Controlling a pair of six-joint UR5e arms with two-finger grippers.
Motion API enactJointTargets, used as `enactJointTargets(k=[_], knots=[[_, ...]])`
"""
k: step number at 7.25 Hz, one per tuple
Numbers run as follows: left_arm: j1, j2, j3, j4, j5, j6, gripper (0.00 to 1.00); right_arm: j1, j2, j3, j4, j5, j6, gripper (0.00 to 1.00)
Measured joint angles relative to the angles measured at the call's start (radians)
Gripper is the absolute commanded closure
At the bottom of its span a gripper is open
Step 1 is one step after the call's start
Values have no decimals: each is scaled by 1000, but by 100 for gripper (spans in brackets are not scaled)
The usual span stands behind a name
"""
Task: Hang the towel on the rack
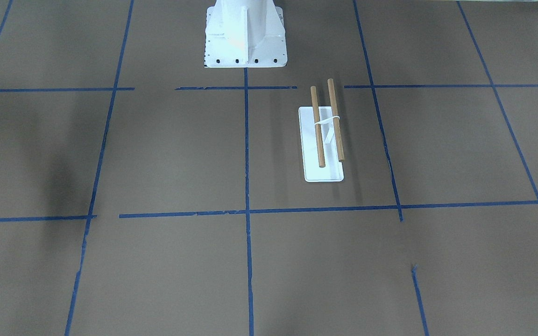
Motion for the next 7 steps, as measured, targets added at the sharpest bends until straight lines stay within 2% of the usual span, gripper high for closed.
enactJointTargets(k=[2, 3, 4, 5, 7], knots=[[152, -10, -11, -220, 137, -415, 0, -142, 108, 115, -268, -131, 67, 100], [241, -28, -29, -265, 229, -590, 0, -217, 150, 167, -372, -193, 130, 100], [314, -54, -48, -281, 299, -713, 0, -286, 187, 206, -449, -244, 180, 100], [372, -97, -60, -271, 329, -799, 0, -348, 235, 233, -528, -286, 219, 100], [482, -240, -71, -153, 349, -911, 0, -474, 337, 264, -669, -383, 293, 100]])
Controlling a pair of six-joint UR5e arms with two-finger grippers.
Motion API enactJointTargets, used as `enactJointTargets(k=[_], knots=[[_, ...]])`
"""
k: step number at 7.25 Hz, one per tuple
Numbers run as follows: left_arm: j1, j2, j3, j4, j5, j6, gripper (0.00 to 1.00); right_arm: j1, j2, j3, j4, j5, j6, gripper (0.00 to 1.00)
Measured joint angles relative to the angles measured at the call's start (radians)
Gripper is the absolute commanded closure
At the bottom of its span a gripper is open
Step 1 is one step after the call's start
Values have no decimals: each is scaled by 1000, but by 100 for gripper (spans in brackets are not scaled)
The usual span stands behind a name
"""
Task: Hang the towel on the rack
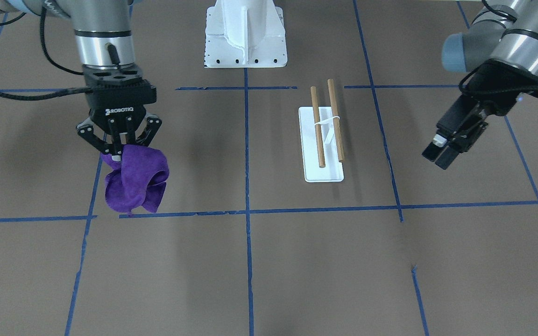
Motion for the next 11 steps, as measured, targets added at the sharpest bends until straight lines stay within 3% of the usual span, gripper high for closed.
enactJointTargets(k=[6, 11], knots=[[254, -195, -2, 97, 34, -72, 3, -163, 91, 11, -51, -120, 56, 100], [300, -314, 12, 200, -39, -74, 13, -195, 95, 18, -51, -154, 56, 100]])
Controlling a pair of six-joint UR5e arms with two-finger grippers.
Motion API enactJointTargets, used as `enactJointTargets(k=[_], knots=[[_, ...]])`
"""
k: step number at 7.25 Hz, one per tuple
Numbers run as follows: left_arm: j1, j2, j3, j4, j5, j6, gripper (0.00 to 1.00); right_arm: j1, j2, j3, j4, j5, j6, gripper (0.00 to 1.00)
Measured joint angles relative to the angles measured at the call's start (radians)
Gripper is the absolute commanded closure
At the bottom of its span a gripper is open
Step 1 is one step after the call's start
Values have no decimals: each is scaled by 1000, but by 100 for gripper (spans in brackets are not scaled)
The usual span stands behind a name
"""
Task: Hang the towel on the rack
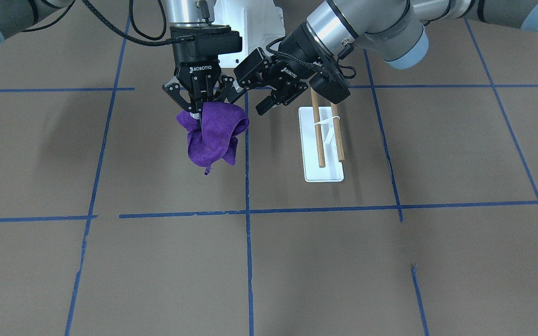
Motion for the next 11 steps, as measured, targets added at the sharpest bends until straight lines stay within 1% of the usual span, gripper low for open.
enactJointTargets(k=[1, 2, 4, 5, 6, 7, 9, 10, 11], knots=[[-1, -3, 1, 1, -2, 0, 14, -12, -2, 7, -1, -11, 0, 100], [-2, -5, 2, 1, -2, 1, 18, -28, -5, 15, -1, -24, 0, 100], [-4, -6, 3, 1, -2, 1, 31, -57, -8, 30, -4, -40, 0, 100], [-4, -6, 3, 1, -2, 1, 43, -65, -10, 37, -5, -43, 0, 100], [-4, -6, 2, 2, -3, 1, 70, -70, -12, 44, -6, -46, 0, 100], [-5, -6, 2, 2, -4, 1, 100, -73, -13, 47, -7, -48, 0, 100], [-10, -4, -2, 4, -42, 4, 100, -73, -17, 52, -9, -49, 0, 100], [-19, -4, -4, 4, -68, 6, 100, -73, -17, 55, -9, -49, 0, 91], [-28, -4, -5, 4, -83, 7, 100, -73, -18, 57, -9, -49, 0, 1]])
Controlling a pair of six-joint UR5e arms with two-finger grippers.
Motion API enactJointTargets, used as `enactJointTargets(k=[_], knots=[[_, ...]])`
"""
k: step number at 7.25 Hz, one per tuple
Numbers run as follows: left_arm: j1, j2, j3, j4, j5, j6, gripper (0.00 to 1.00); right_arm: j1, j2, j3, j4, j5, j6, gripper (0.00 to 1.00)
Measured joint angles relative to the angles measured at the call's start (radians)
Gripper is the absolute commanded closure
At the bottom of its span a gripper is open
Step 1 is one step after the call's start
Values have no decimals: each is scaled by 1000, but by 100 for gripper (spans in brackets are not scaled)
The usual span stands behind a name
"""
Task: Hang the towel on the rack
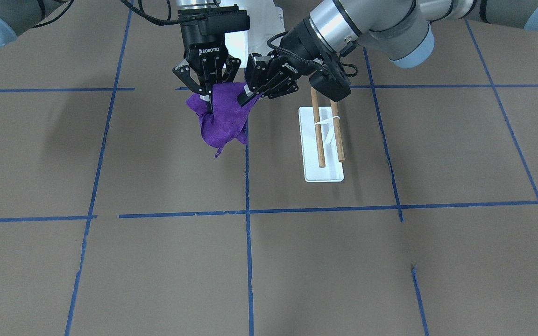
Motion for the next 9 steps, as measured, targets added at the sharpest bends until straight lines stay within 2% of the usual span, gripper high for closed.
enactJointTargets(k=[7, 9], knots=[[-51, 1, -1, 5, -67, 0, 100, -6, -54, 84, -2, 19, 8, 0], [-57, -1, -6, 9, -77, -2, 100, 1, -101, 166, -61, 41, 4, 0]])
